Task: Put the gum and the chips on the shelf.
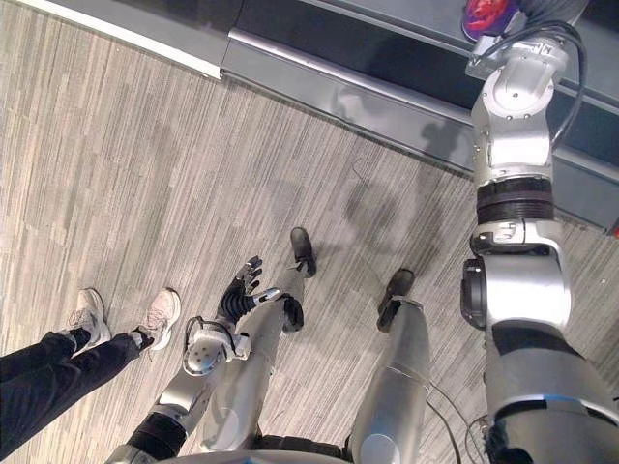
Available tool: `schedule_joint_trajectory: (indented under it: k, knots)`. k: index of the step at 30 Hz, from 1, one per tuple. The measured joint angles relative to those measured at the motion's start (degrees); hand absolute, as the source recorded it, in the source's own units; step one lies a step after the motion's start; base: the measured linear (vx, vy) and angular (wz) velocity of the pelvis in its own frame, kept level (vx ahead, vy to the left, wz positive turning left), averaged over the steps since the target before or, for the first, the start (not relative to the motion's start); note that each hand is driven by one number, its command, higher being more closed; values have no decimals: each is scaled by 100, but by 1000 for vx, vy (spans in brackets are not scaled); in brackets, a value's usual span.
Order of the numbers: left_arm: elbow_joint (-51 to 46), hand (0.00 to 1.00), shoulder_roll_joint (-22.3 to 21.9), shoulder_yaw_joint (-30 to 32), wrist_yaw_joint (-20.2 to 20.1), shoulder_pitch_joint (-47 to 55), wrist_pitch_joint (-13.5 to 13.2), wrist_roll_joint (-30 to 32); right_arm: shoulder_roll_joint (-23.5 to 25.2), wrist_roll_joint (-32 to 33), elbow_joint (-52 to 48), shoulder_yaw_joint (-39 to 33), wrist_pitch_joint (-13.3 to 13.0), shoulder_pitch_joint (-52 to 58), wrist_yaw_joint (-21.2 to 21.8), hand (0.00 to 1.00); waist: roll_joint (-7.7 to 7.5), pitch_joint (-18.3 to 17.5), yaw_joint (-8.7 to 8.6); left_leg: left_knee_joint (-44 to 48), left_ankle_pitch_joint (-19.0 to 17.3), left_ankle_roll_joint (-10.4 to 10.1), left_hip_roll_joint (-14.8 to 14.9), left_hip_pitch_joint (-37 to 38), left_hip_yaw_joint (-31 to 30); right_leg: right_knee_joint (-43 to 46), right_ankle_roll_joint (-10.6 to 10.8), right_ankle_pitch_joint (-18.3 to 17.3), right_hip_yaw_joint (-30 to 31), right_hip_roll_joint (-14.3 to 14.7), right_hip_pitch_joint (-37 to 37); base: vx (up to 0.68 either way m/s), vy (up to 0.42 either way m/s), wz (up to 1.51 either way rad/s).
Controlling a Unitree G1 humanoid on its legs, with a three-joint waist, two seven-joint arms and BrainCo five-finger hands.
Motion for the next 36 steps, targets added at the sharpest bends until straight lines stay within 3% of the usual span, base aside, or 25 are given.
schedule_joint_trajectory:
  k: [17,18,19,20,21,25,36]
  knots:
    - [193,0,-4,6,-12,321,1,-3,-150,228,727,325,-82,-263,-131,100,-1,-23,-71,-268,145,-35,-134,191,28,137,-3,-26,32,-134,8,-70,-49,3]
    - [263,0,-4,5,-13,327,16,-3,-215,228,793,385,-82,-264,-132,100,8,-30,-76,-332,119,-67,-159,226,41,127,-2,-24,32,-159,24,-107,-34,14]
    - [275,0,-8,1,-16,313,16,-3,-308,227,825,435,-81,-267,-148,100,11,-34,-85,-325,-70,-316,-180,222,118,65,17,-7,27,-235,36,-95,-21,22]
    - [278,0,-11,-7,-20,301,13,-2,-364,226,829,445,-78,-267,-162,100,-7,-40,-108,-150,10,-159,-199,169,167,44,29,1,35,-330,28,-65,-41,22]
    - [295,0,-37,-10,-26,301,14,-2,-448,226,833,487,-72,-270,-186,100,0,-47,-110,362,-71,135,-194,83,-25,119,62,0,115,-419,-22,-26,-62,5]
    - [379,0,-93,0,-22,290,2,-4,-512,223,833,494,-63,-275,-259,100,66,-95,-104,262,-178,133,-278,77,-58,-21,233,116,212,-409,-46,-3,0,-3]
    - [409,0,-138,-253,-27,293,4,-4,-537,222,837,500,44,-409,-357,100,76,-102,-113,-96,61,34,-282,208,-111,-16,225,113,177,-351,-51,-37,-42,1]
